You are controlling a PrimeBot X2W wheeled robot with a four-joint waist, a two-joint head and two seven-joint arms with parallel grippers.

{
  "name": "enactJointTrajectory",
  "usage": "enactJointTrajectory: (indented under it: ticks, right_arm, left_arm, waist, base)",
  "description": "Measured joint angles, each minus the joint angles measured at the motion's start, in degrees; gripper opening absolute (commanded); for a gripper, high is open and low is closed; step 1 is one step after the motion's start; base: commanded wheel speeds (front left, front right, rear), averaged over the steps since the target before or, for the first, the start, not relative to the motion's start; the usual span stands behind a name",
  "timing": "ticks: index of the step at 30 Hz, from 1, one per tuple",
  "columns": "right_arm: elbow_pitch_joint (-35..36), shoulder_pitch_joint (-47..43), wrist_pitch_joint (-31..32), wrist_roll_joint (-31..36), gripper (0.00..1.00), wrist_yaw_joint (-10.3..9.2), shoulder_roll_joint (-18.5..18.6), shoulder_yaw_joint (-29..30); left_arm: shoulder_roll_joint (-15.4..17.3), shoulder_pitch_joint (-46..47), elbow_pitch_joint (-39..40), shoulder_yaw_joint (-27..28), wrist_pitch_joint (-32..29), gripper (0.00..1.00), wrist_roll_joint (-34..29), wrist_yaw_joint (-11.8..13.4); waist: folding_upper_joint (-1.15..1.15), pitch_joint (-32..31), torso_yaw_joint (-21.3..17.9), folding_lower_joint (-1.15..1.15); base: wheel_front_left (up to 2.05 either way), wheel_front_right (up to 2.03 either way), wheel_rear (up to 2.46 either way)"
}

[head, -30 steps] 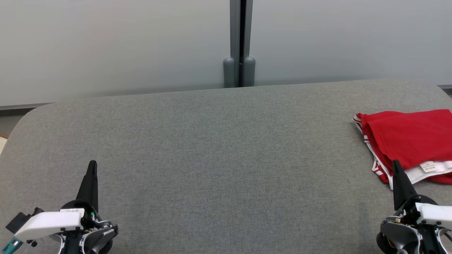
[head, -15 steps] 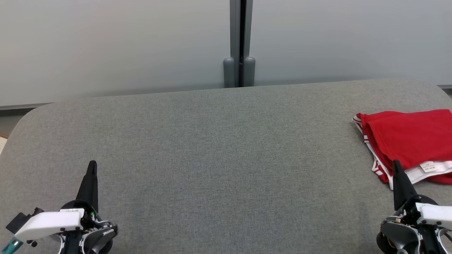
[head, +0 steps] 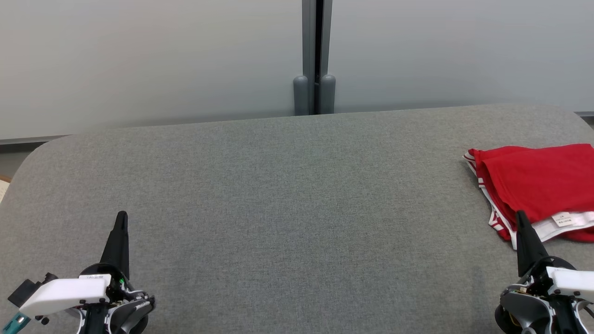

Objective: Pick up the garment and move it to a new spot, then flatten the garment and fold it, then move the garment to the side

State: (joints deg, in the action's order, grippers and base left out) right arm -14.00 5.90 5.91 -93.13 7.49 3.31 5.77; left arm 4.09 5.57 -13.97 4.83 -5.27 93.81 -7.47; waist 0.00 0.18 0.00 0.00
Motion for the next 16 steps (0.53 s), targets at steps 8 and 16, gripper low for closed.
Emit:
enactJointTrajectory:
  ticks: [8, 16]
  right_arm:
    - [0.0, 0.01, 0.08, 0.05, 0.0, 0.0, -0.07, 0.11]
    - [0.0, 0.01, 0.15, 0.13, 0.0, 0.0, -0.11, 0.2]
  left_arm:
    - [-0.12, 0.0, -0.01, 0.15, -0.09, 0.0, -0.02, -0.01]
    - [-0.25, 0.01, -0.01, 0.33, -0.2, 0.0, -0.12, -0.01]
  waist:
    - [0.0, 0.0, 0.0, 0.0]
    - [0.0, 0.0, 0.0, 0.0]
  base:
    - [0.0, 0.0, 0.0]
    - [0.0, 0.0, 0.0]
